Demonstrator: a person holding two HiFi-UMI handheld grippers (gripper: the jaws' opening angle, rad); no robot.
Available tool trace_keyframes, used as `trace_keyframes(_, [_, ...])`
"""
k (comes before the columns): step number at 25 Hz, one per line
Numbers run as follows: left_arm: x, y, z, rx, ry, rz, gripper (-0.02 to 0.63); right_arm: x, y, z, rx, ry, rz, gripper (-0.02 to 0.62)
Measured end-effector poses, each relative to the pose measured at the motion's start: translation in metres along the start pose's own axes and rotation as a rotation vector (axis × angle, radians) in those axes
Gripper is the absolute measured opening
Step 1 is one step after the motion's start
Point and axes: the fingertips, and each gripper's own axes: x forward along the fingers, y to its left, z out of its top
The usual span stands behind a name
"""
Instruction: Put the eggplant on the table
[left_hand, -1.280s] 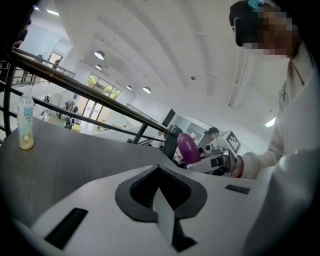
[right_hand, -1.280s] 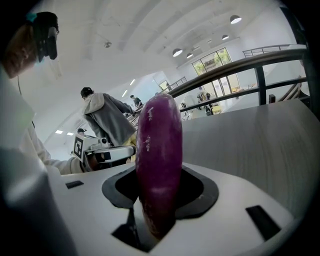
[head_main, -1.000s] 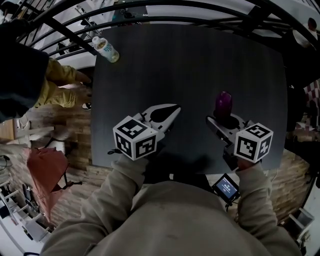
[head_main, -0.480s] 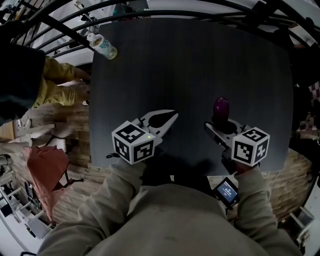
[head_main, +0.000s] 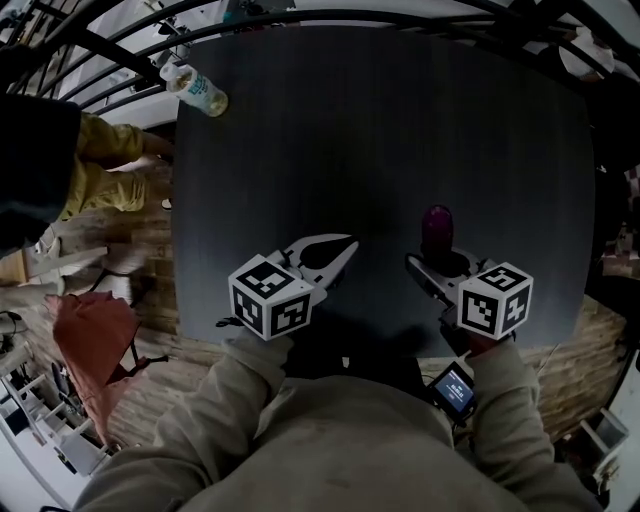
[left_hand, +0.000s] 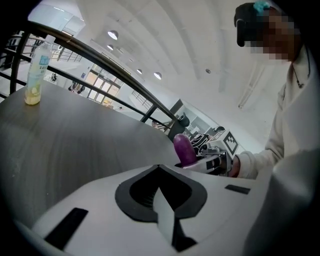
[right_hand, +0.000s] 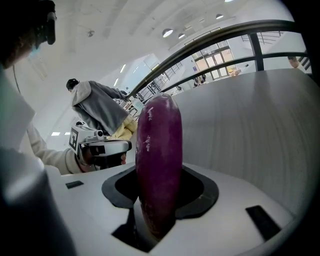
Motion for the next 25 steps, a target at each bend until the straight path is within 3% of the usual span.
trace_keyframes(18, [0.023, 0.018, -0.034, -0.042, 0.053, -0.013, 0.005, 0.039, -0.039, -0.032, 0.055, 0.086, -0.077, 0.178])
trace_keyframes(25, [0.035, 0.015, -0.058, -0.07, 0.077, -0.026, 0.005, 0.043, -0.051, -0.048, 0.07, 0.127, -0.17, 0.178])
